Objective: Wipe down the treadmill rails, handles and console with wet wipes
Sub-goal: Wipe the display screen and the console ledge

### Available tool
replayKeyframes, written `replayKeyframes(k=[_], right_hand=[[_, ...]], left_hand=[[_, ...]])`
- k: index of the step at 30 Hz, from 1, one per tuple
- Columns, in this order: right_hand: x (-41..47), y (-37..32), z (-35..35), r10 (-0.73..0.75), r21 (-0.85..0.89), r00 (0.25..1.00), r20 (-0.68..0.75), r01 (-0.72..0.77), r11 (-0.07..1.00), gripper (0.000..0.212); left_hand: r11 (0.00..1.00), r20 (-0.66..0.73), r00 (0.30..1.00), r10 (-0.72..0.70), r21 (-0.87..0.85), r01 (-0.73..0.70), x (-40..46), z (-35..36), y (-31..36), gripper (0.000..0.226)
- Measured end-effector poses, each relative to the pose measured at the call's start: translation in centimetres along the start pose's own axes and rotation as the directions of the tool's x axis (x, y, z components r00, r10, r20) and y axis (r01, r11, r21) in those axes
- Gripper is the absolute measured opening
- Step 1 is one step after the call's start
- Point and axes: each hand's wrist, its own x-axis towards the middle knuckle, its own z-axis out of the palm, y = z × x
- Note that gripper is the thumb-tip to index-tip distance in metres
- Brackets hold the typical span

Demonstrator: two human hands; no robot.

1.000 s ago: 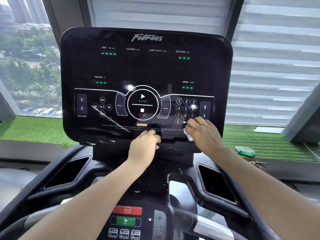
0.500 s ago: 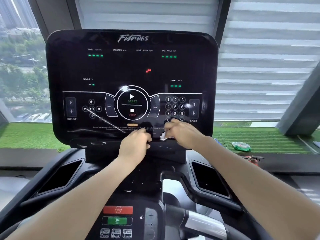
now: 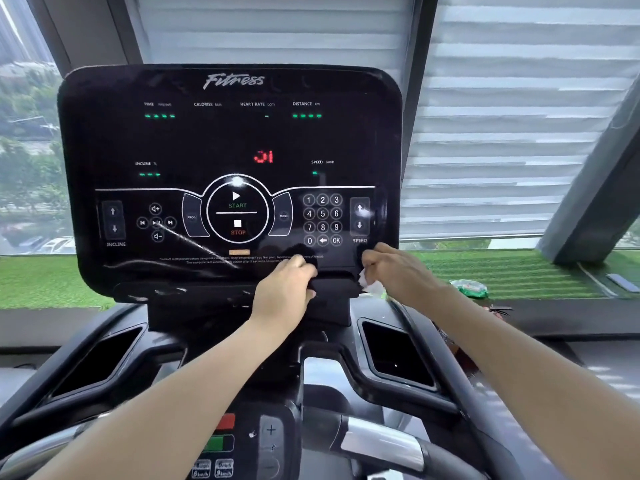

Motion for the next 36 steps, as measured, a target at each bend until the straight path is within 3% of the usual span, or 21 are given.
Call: replayKeyframes(k=[4,6,8,12,18,21,26,29,34,36], right_hand=[[-1.4,1.2,-1.1,0.174,-0.002,0.985,-0.019,-0.174,0.985,0.019],[-1.1,2.1,-1.7,0.255,0.040,0.957,-0.139,-0.252,0.967,0.024],[0.0,2.8,-1.5,0.348,0.157,0.891,-0.291,-0.315,0.936,0.033],[1.2,1.8,0.5,0.487,0.306,0.785,-0.382,-0.390,0.869,0.040],[-1.6,-0.4,4.8,0.312,0.253,0.835,-0.453,-0.216,0.943,0.027],[-0.9,-0.7,4.6,0.272,0.162,0.854,-0.443,-0.222,0.961,0.015],[-1.1,0.5,4.3,0.150,-0.008,0.872,-0.466,-0.174,0.985,0.025],[-1.1,-0.1,4.8,0.133,0.013,0.881,-0.455,-0.142,0.990,0.027],[1.4,-2.2,5.3,0.088,0.058,0.891,-0.444,-0.069,0.996,0.010],[1.5,-2.2,5.2,0.090,0.067,0.900,-0.427,-0.068,0.995,0.015]], left_hand=[[0.999,-0.023,0.999,-0.032,-0.043,0.031,0.4,0.5,0.6,0.022],[0.998,-0.024,0.998,-0.053,-0.047,0.052,0.6,0.5,0.5,0.019],[0.998,-0.033,0.998,-0.056,-0.035,0.055,0.8,0.5,0.4,0.019],[0.997,-0.043,0.997,-0.067,-0.027,0.066,0.6,0.6,0.6,0.021],[0.995,-0.065,0.995,-0.080,-0.057,0.077,0.6,1.2,0.5,0.017],[0.994,-0.058,0.994,-0.090,-0.066,0.086,0.6,1.0,0.5,0.016],[0.996,-0.064,0.995,-0.071,-0.064,0.067,0.4,0.9,0.5,0.017],[0.998,-0.084,0.995,-0.055,-0.045,0.052,0.5,0.9,0.5,0.019],[0.999,-0.082,0.995,-0.051,-0.020,0.049,0.5,0.7,0.6,0.022],[0.998,-0.086,0.995,-0.057,-0.028,0.055,0.5,0.7,0.6,0.022]])
